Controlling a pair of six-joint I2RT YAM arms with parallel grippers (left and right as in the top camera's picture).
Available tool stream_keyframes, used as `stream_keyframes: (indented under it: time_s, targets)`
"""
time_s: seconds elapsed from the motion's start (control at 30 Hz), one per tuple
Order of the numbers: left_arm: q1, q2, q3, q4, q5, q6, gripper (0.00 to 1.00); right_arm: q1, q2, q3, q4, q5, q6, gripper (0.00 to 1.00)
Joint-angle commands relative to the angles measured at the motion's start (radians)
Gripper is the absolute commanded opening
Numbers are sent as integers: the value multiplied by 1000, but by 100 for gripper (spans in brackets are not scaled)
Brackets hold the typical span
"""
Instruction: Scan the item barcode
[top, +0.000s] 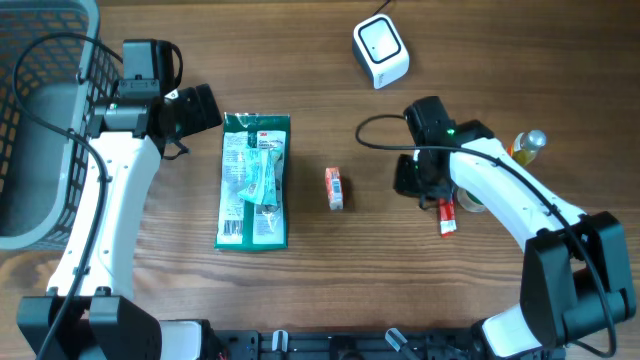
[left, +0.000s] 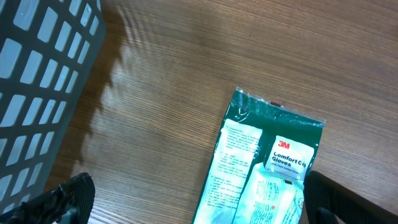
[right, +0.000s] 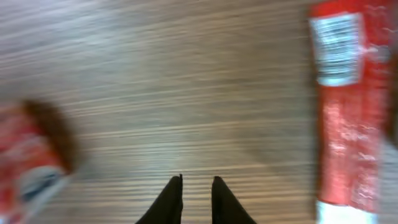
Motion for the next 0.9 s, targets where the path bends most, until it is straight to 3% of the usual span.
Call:
stream_keyframes:
  time_s: [0.0, 0.17, 0.53, 0.67, 0.77, 0.87]
  targets:
    - [6, 2, 5, 2, -5, -9, 100, 0, 8, 8, 17, -145, -37, 23]
    - [6, 2, 5, 2, -5, -9, 100, 2, 8, 8, 23, -144, -37, 43]
    - [6, 2, 5, 2, -5, -9, 100, 64, 8, 68, 68, -199, -66, 58]
    - [6, 2, 5, 2, -5, -9, 100, 84, 8, 134, 57, -209, -67, 55]
    - [6, 2, 5, 2, -5, -9, 100, 108, 9, 130, 82, -211, -67, 34]
    - [6, 2, 5, 2, -5, -9, 100, 135, 10, 111, 122, -211, -65, 24]
